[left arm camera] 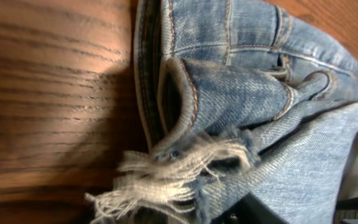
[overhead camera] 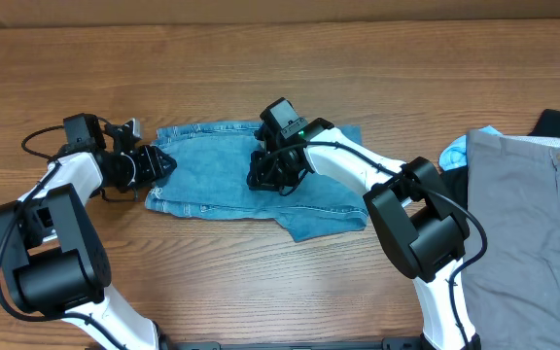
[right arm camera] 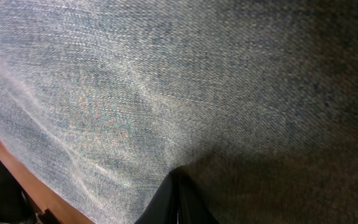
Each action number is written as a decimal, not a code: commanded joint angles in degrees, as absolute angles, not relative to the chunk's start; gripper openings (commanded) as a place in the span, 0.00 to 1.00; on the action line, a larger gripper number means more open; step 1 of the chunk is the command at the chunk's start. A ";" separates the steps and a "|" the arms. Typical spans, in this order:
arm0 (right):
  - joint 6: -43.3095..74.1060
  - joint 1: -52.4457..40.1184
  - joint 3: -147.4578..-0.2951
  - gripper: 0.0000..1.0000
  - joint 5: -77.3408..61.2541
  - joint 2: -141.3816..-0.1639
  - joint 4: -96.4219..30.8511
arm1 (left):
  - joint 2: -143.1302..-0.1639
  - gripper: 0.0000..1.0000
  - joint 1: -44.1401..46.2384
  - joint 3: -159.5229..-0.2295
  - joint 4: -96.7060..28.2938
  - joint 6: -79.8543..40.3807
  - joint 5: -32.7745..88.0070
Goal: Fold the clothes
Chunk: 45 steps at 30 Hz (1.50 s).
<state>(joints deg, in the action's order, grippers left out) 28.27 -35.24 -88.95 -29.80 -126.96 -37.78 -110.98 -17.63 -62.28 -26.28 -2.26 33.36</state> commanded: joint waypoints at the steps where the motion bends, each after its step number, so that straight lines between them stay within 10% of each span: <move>1: 28.27 -35.57 -89.21 0.04 -29.21 -127.96 -38.48 | -115.81 0.23 -15.11 -59.27 -28.32 -3.40 31.16; 5: 28.27 -35.57 -89.23 0.04 -29.21 -127.96 -38.83 | -115.70 0.04 -15.62 -60.38 -30.68 -3.40 31.18; 45: 28.73 -24.14 -89.38 0.04 -21.02 -104.01 -47.55 | -103.96 0.04 -10.68 -107.24 -76.29 -0.51 8.54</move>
<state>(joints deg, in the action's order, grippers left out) 28.49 -26.09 -89.03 -22.68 -106.10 -46.22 -105.19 -15.25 -106.17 -75.68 -0.47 9.10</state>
